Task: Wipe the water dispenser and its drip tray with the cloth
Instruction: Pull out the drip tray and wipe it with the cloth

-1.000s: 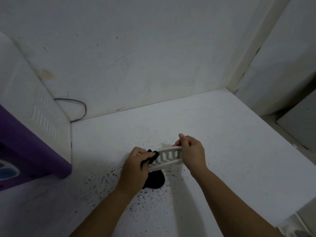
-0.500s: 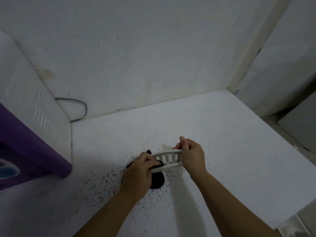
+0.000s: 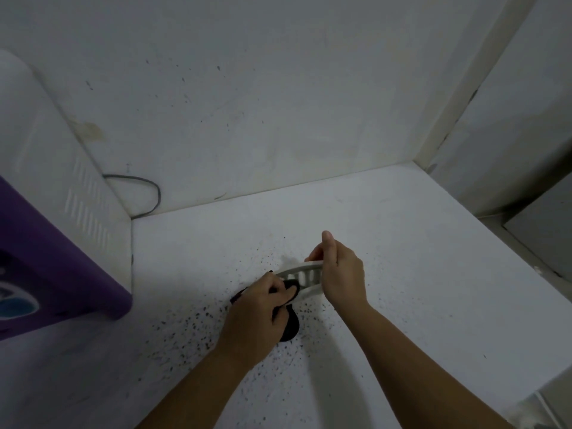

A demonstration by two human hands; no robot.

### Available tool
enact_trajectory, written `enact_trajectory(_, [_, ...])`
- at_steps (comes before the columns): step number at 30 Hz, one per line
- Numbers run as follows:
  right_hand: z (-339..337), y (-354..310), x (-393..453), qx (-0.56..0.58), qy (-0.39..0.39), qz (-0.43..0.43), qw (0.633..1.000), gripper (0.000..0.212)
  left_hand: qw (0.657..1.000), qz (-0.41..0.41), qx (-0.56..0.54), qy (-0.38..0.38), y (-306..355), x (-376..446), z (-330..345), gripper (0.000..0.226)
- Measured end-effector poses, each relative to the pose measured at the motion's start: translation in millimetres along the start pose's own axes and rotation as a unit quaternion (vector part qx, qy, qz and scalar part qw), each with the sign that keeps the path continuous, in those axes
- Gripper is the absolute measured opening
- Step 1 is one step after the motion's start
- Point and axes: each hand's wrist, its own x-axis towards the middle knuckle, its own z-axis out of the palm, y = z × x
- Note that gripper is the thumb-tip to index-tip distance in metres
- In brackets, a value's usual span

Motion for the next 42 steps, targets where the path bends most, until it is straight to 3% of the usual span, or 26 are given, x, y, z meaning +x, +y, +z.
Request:
enact_trajectory(3, [-1.3, 7.3, 0.0, 0.011, -0.002, 0.018, 1.0, 0.061, 0.997, 0.046, 0.063, -0.011, -4.8, -2.5, -2.8, 0.037])
enact_trajectory(7, [-3.2, 17.2, -6.6, 0.004, -0.01, 0.03, 0.999, 0.05, 0.995, 0.068, 0.069, 0.0, -8.5, -8.1, 3.9, 0.037])
enact_trajectory(10, [-12.1, 24.2, -6.9, -0.025, -0.068, 0.103, 0.992, 0.049, 0.997, 0.047, 0.057, 0.001, -11.1, -17.7, 16.4, 0.036])
enact_trajectory(13, [-21.3, 24.2, -6.1, 0.014, -0.106, 0.169, 0.98, 0.057, 0.998, -0.045, -0.02, 0.031, -11.4, -21.5, 21.1, 0.03])
enact_trajectory(15, [-23.8, 21.0, -3.8, 0.011, -0.086, 0.147, 0.985, 0.054, 0.983, -0.136, -0.078, 0.094, -8.1, -17.5, 14.9, 0.024])
enact_trajectory(19, [-33.3, 7.5, 10.2, 0.037, 0.001, 0.117, 0.992, 0.047, 0.916, -0.285, -0.171, 0.225, -4.1, -6.0, -13.6, 0.023])
enact_trajectory(22, [-43.2, -4.0, 23.5, -0.015, 0.036, 0.057, 0.998, 0.049, 0.881, -0.298, -0.221, 0.293, 0.2, 0.6, -38.6, 0.027])
enact_trajectory(25, [-43.1, -16.0, 28.2, -0.055, 0.042, 0.023, 0.997, 0.051, 0.868, -0.266, -0.252, 0.335, 12.3, 8.2, -56.1, 0.026])
enact_trajectory(28, [-34.5, -22.8, 25.5, -0.063, -0.003, 0.02, 0.998, 0.052, 0.885, -0.239, -0.261, 0.301, 24.9, 19.3, -54.3, 0.021])
enact_trajectory(32, [-23.8, -24.6, 19.4, 0.024, -0.092, 0.072, 0.993, 0.059, 0.949, -0.18, -0.203, 0.159, 33.6, 25.7, -26.5, 0.017])
enact_trajectory(34, [-19.8, -22.4, 16.2, 0.028, -0.099, 0.066, 0.992, 0.056, 0.97, -0.132, -0.167, 0.115, 33.1, 24.1, -10.2, 0.023])
enact_trajectory(37, [-18.4, -20.7, 13.7, 0.077, -0.113, 0.089, 0.987, 0.056, 0.989, -0.059, -0.121, 0.061, 29.2, 22.5, 6.5, 0.033])
enact_trajectory(42, [-23.7, -22.4, 15.2, 0.153, -0.145, 0.162, 0.964, 0.051, 0.996, 0.036, 0.068, 0.032, 12.9, 19.9, 4.8, 0.036])
